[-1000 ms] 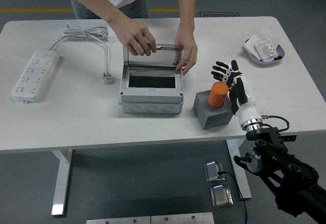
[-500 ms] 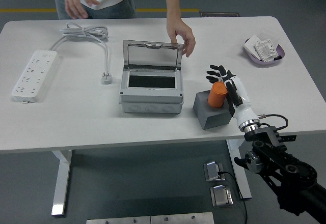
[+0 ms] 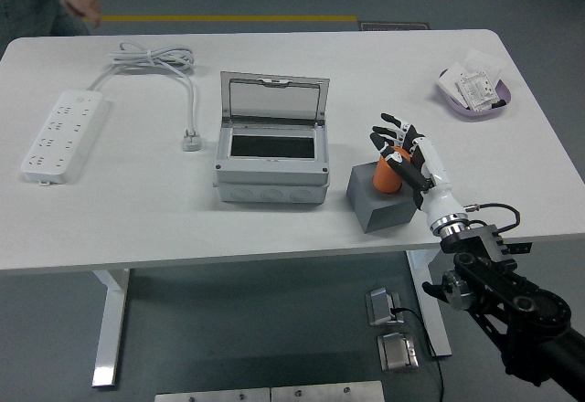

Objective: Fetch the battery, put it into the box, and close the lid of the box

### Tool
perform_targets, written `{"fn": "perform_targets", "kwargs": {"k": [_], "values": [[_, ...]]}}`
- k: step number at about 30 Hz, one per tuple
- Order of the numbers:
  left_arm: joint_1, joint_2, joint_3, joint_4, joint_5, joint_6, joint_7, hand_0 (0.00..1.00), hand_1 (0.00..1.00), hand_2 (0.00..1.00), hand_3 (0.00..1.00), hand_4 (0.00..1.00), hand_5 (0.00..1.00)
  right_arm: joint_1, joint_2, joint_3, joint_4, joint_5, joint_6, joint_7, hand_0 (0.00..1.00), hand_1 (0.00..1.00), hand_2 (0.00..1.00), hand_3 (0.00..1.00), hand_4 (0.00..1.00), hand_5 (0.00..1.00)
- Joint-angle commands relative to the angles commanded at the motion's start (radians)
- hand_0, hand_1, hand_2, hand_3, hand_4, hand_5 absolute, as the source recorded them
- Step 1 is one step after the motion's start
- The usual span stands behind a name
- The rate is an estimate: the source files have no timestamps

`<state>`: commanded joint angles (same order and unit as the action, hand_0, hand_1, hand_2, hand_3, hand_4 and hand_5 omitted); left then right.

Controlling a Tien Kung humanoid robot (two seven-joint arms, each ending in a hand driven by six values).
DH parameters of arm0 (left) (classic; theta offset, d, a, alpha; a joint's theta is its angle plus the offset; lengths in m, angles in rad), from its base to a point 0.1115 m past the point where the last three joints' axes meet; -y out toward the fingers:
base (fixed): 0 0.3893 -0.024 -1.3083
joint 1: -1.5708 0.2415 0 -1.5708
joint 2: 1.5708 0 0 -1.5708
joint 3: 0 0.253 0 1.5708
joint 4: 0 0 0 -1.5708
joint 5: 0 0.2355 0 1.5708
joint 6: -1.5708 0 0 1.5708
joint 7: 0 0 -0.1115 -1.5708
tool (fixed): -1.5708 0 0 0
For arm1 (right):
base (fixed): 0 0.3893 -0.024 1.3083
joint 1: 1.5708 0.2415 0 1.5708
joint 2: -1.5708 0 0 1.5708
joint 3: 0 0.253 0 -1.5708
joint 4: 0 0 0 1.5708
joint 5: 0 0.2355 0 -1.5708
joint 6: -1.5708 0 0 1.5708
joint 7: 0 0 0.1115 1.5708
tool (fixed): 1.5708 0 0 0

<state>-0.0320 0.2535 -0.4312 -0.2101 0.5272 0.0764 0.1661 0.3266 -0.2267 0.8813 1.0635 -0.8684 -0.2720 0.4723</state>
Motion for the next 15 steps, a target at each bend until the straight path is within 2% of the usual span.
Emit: {"fn": "perform_targets", "kwargs": {"k": [1, 15], "values": [[0.0, 0.0, 0.0, 0.0, 0.0, 0.0, 0.0, 0.633, 0.678, 0.58, 0.573, 0.533, 0.002, 0.0, 0.0, 0.0, 0.0, 0.0, 0.0, -0.001, 0.854, 0.796, 0.821, 0.929, 0.79, 0.198], [-0.004, 0.0, -0.01, 0.0, 0.015, 0.0, 0.004, 0.632, 0.677, 0.579, 0.573, 0.53, 0.002, 0.003, 0.001, -0.008, 0.0, -0.012, -0.002, -0.013, 0.875, 0.809, 0.835, 0.949, 0.799, 0.199]]}}
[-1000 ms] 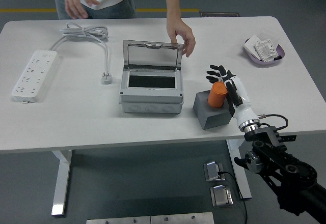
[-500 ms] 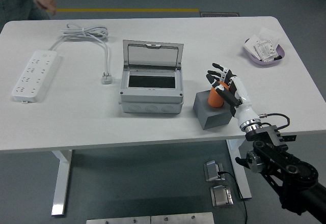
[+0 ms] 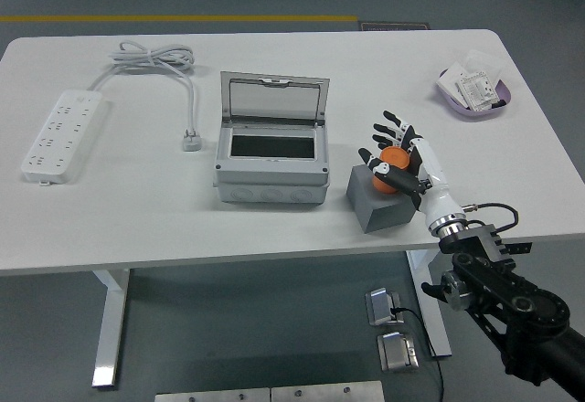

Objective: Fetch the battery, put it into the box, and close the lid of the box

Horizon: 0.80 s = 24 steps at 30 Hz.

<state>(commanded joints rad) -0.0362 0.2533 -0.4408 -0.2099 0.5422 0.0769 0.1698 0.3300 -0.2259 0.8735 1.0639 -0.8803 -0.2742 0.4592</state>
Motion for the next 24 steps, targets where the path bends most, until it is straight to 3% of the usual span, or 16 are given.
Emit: {"fn": "perform_targets", "kwargs": {"k": [24], "values": [[-0.007, -0.002, 0.001, 0.0, 0.001, 0.0, -0.002, 0.632, 0.675, 0.579, 0.575, 0.529, 0.002, -0.012, -0.003, -0.009, -0.006, -0.002, 0.008, -0.006, 0.875, 0.817, 0.839, 0.944, 0.81, 0.228]]}}
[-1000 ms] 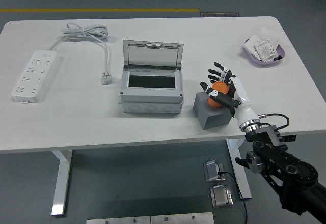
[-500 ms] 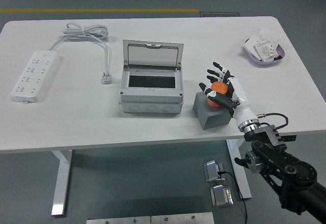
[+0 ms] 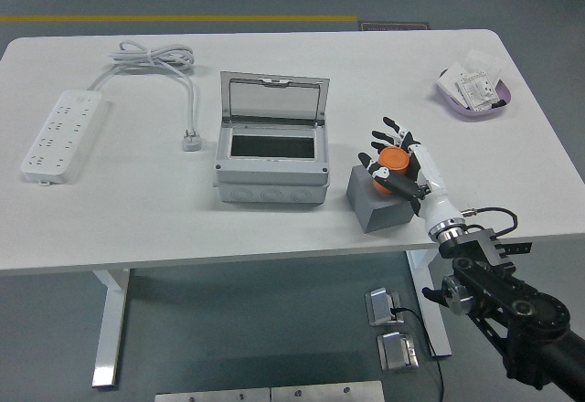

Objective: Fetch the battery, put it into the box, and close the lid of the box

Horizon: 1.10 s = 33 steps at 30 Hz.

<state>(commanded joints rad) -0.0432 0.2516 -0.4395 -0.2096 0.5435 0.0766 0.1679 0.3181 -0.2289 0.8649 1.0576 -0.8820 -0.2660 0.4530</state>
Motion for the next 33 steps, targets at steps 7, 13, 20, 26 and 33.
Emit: {"fn": "perform_targets", "kwargs": {"k": [7, 13, 20, 26, 33], "values": [[-0.002, 0.0, 0.006, 0.0, -0.006, 0.001, -0.003, 0.631, 0.676, 0.579, 0.576, 0.529, 0.002, -0.001, 0.0, -0.004, 0.002, -0.004, -0.014, 0.003, 0.852, 0.807, 0.81, 0.909, 0.803, 0.242], [-0.004, 0.0, 0.006, 0.001, -0.007, 0.002, -0.005, 0.631, 0.676, 0.58, 0.577, 0.53, 0.002, 0.001, 0.0, -0.013, 0.008, -0.018, -0.045, 0.004, 0.738, 0.77, 0.779, 0.876, 0.782, 0.223], [-0.005, 0.0, 0.009, 0.001, -0.011, 0.003, -0.008, 0.631, 0.678, 0.58, 0.577, 0.531, 0.002, 0.003, 0.002, -0.029, 0.014, -0.031, -0.074, -0.001, 0.646, 0.729, 0.76, 0.848, 0.67, 0.139], [-0.007, 0.001, 0.013, 0.002, -0.017, 0.004, -0.01, 0.631, 0.68, 0.582, 0.579, 0.534, 0.002, 0.006, 0.003, -0.039, 0.015, -0.036, -0.086, -0.011, 0.423, 0.558, 0.591, 0.675, 0.223, 0.002], [-0.009, 0.002, 0.02, 0.003, -0.026, 0.004, -0.013, 0.631, 0.682, 0.584, 0.579, 0.54, 0.002, 0.009, 0.003, -0.045, 0.015, -0.039, -0.098, -0.019, 0.317, 0.454, 0.502, 0.606, 0.091, 0.002]]}}
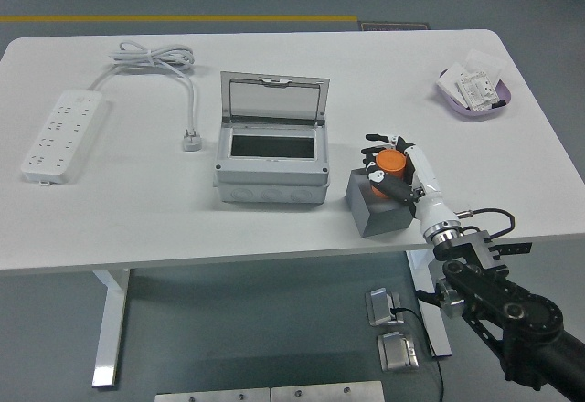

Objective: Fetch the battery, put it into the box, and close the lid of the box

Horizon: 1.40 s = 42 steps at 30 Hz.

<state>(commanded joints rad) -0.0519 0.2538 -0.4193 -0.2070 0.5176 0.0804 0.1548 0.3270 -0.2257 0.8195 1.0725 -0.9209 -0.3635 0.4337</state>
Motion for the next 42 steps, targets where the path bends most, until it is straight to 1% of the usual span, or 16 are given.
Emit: {"fn": "perform_targets", "kwargs": {"k": [1, 6, 7, 11, 18, 24, 28, 34, 38, 42], "values": [[0.0, 0.0, 0.002, 0.0, -0.002, 0.0, -0.001, 0.631, 0.684, 0.584, 0.579, 0.544, 0.002, 0.0, 0.0, 0.0, 0.0, 0.001, -0.001, 0.0, 0.255, 0.338, 0.442, 0.546, 0.022, 0.002], [0.0, 0.001, 0.006, 0.001, -0.008, 0.0, -0.003, 0.631, 0.684, 0.584, 0.579, 0.544, 0.002, 0.004, -0.001, -0.002, -0.002, 0.007, -0.007, 0.0, 0.255, 0.338, 0.442, 0.546, 0.022, 0.002], [0.0, 0.001, 0.007, 0.001, -0.008, 0.0, -0.004, 0.632, 0.686, 0.585, 0.58, 0.546, 0.002, 0.005, -0.001, -0.003, -0.003, 0.009, -0.008, 0.0, 0.222, 0.3, 0.417, 0.524, 0.002, 0.002], [-0.001, 0.003, 0.003, 0.001, -0.002, 0.0, -0.003, 0.632, 0.686, 0.585, 0.58, 0.546, 0.002, 0.014, -0.005, -0.007, -0.004, 0.011, -0.015, 0.0, 0.222, 0.3, 0.417, 0.524, 0.002, 0.002], [-0.003, 0.004, -0.013, 0.0, 0.021, 0.0, 0.002, 0.632, 0.687, 0.588, 0.581, 0.558, 0.002, 0.057, -0.021, -0.028, -0.004, 0.005, -0.036, -0.008, 0.217, 0.292, 0.41, 0.516, 0.002, 0.002], [-0.003, 0.006, -0.029, 0.0, 0.043, 0.0, 0.008, 0.632, 0.687, 0.59, 0.582, 0.563, 0.002, 0.147, -0.042, -0.098, -0.002, -0.05, -0.068, -0.057, 0.215, 0.295, 0.404, 0.506, 0.002, 0.002], [-0.003, 0.007, -0.043, 0.0, 0.058, -0.002, 0.014, 0.633, 0.688, 0.591, 0.583, 0.568, 0.002, 0.225, -0.041, -0.163, -0.001, -0.112, -0.083, -0.112, 0.213, 0.3, 0.411, 0.499, 0.002, 0.002], [-0.003, 0.01, -0.057, -0.001, 0.073, -0.003, 0.021, 0.633, 0.689, 0.592, 0.583, 0.569, 0.002, 0.354, -0.012, -0.262, -0.019, -0.245, -0.083, -0.227, 0.212, 0.301, 0.412, 0.507, 0.002, 0.002], [-0.004, 0.014, -0.067, -0.001, 0.082, -0.004, 0.025, 0.633, 0.688, 0.592, 0.582, 0.573, 0.002, 0.424, 0.013, -0.308, -0.046, -0.307, -0.074, -0.274, 0.208, 0.302, 0.414, 0.507, 0.002, 0.002], [-0.006, 0.019, -0.079, -0.001, 0.094, -0.003, 0.03, 0.633, 0.688, 0.592, 0.582, 0.573, 0.002, 0.494, 0.05, -0.362, -0.087, -0.353, -0.058, -0.321, 0.208, 0.302, 0.414, 0.507, 0.002, 0.002]]}}
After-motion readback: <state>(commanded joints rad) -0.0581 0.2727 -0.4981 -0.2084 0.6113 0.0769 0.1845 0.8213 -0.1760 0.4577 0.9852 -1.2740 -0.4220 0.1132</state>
